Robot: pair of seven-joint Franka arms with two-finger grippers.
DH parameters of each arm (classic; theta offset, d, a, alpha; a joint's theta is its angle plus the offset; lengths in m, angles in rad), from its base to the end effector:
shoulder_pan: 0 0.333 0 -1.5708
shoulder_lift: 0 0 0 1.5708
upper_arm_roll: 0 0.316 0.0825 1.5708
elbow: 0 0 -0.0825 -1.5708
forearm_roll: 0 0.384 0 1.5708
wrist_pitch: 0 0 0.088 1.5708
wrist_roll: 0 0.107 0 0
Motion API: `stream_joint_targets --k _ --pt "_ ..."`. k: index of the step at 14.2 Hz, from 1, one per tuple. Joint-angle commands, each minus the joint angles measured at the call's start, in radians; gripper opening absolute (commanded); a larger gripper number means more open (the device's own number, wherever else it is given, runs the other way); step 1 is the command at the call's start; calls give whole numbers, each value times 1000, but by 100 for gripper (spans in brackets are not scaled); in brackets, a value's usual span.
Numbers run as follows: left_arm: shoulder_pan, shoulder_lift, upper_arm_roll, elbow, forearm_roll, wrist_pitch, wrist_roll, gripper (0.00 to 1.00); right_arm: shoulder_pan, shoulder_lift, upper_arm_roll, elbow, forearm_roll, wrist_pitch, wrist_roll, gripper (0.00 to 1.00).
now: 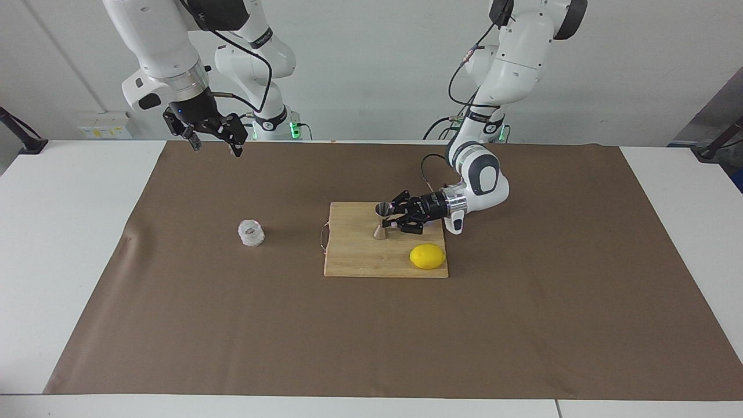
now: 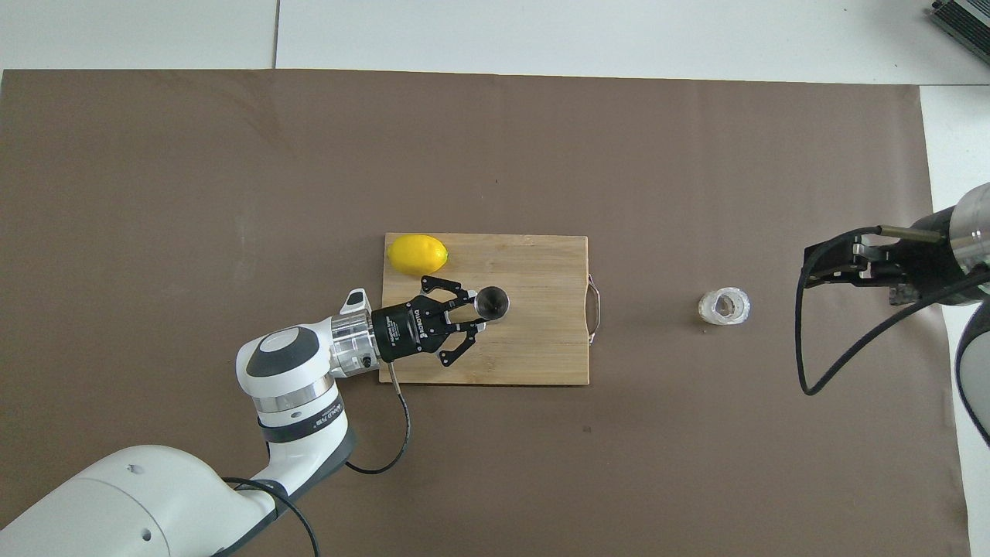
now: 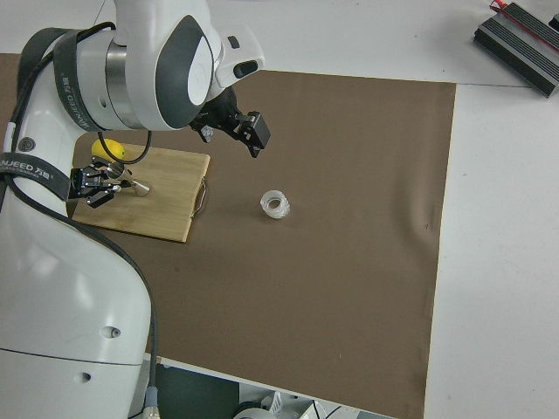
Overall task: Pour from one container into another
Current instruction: 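Lower the dark cup onto the board beside the lemon, then open the left gripper to release the dark cup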
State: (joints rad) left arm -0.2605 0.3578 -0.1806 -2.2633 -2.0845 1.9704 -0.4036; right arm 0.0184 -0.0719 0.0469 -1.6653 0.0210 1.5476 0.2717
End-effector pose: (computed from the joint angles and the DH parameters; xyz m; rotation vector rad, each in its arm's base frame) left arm 0.4642 -0.2821 0.2239 1.1083 1.3334 -1.0267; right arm 0.5271 0.0377 0.6170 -3.1143 0.3228 0.0754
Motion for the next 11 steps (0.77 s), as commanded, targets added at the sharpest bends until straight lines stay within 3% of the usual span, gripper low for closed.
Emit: stream_joint_targets --k 1,3,4,5,6,9,11 --pt "-20 -3 15 -13 -31 1 23 27 -15 -6 4 4 19 -17 -22 100" --pt "-20 -3 15 -12 -31 4 22 50 -15 -6 4 4 19 -17 -22 100" --pt "-20 -5 15 -12 -29 5 20 72 -15 -5 4 4 19 -17 -22 100" --pt "-20 -5 16 -12 -29 5 20 81 -15 -6 4 4 19 -17 -22 100" --pt "-20 -6 16 -10 -29 7 20 83 -15 -6 4 4 19 -17 -22 100" --pt "-20 -8 16 -9 -29 15 17 100 -15 -6 4 4 19 -17 -22 100" --pt "-19 -13 18 -9 -29 16 9 100 -15 -6 4 4 19 -17 -22 100"
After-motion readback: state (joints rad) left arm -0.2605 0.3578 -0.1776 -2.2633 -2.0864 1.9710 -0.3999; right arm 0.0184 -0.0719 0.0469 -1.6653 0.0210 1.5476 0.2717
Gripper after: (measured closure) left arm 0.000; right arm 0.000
